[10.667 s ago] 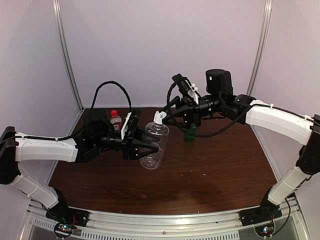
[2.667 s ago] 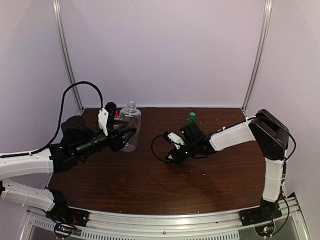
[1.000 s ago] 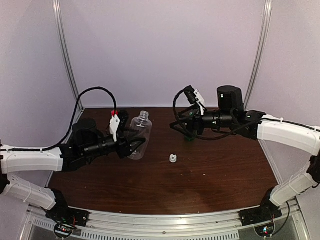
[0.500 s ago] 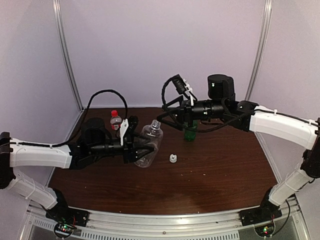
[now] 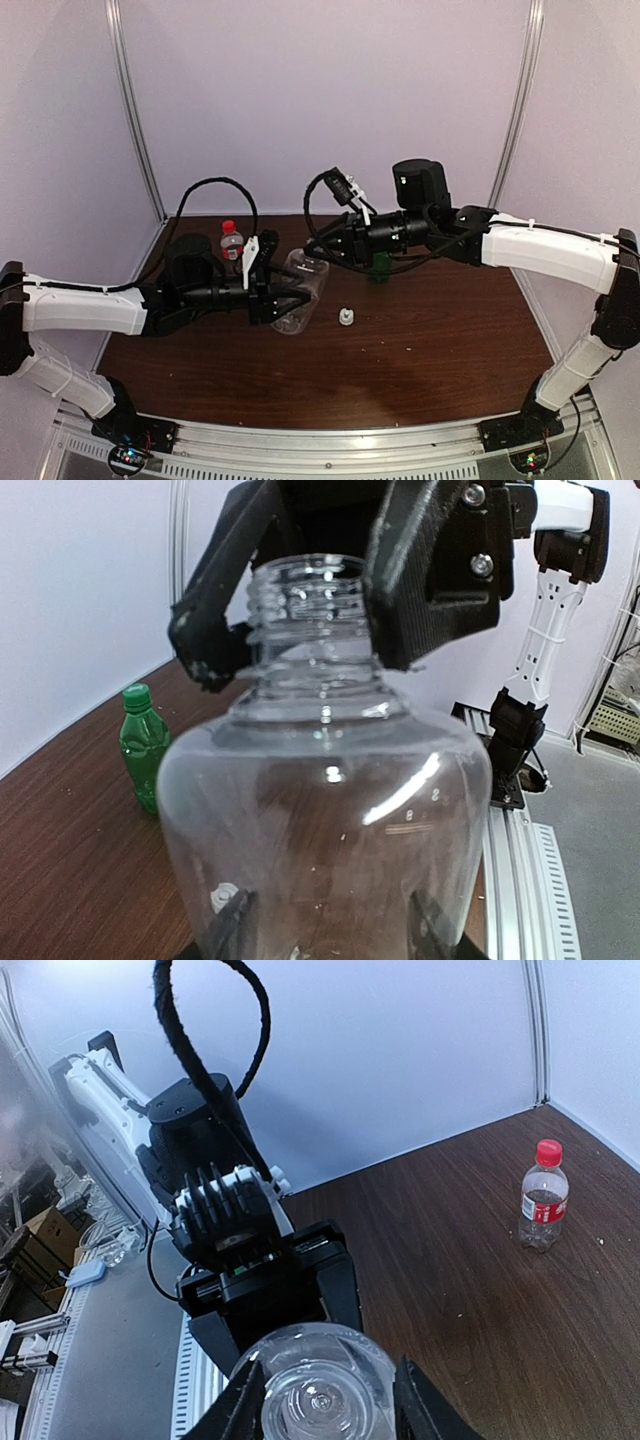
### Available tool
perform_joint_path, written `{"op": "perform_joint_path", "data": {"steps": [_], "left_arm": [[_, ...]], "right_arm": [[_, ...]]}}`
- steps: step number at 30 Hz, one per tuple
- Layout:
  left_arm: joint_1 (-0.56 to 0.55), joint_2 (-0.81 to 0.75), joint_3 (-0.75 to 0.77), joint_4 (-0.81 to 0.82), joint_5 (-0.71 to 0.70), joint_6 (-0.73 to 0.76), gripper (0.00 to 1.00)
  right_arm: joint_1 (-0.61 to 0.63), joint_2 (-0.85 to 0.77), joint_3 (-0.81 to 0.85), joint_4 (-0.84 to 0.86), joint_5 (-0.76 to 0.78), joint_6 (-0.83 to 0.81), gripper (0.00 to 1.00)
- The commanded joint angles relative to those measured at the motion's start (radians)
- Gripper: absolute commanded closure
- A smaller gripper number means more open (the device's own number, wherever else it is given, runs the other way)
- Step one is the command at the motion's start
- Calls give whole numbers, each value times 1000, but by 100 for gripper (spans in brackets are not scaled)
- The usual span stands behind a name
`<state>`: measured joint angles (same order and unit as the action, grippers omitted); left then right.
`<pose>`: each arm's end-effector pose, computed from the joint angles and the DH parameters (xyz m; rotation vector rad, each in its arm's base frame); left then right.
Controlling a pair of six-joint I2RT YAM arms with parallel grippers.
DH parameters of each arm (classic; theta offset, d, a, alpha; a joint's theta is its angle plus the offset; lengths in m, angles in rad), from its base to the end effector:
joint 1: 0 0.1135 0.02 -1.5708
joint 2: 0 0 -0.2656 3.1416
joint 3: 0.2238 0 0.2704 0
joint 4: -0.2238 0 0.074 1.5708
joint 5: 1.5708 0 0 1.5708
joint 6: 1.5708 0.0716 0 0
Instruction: Unscrew the bottle caps
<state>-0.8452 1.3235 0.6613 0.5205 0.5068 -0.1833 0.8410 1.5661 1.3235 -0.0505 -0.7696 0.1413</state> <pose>0.1963 -0.2737 0.2369 0.9677 1.5715 -1.1743 0.2357 0.3382 0.3378 -1.2080 1.6156 1.3666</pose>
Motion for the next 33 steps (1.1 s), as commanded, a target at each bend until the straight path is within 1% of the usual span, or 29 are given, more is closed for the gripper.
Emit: {"op": "perform_joint_path", "data": {"steps": [1,4,7,9,13,14,16,17,19,22,26,28,33], "left_arm": [[5,3,23,49,3,-5,57],[5,2,21,48,-3,-4,56],[4,2,19,42,-19,-2,55],[4,-1,18,30,-47,-2,52],[5,-17,18,-14,-132,-2,35],[5,-20,17,-25,-150,0,28],[5,-25,18,-50,-185,0,18],[5,-28,22,-66,-214,-1,14],[5,-35,27,-101,-259,-6,8],[5,-56,21,-127,-316,-8,3],[5,-103,-4,-143,-404,-14,2],[5,-130,-15,-156,-479,-25,2],[6,-188,-13,-238,-739,-49,2]], "right_arm": [[7,19,36,9,-25,4,61],[7,24,39,3,-25,3,71],[7,20,42,0,-17,-1,88],[7,14,40,-6,3,-7,100],[6,-10,38,-36,70,-34,100],[6,-17,37,-39,84,-39,100],[4,-26,35,-49,116,-45,100],[3,-30,34,-52,134,-48,100],[-1,-33,36,-63,178,-51,100],[-8,-22,46,-78,263,-48,100],[-13,19,77,-102,408,-54,100],[-14,49,98,-109,480,-61,100],[-14,149,177,-135,610,-78,100]]}}
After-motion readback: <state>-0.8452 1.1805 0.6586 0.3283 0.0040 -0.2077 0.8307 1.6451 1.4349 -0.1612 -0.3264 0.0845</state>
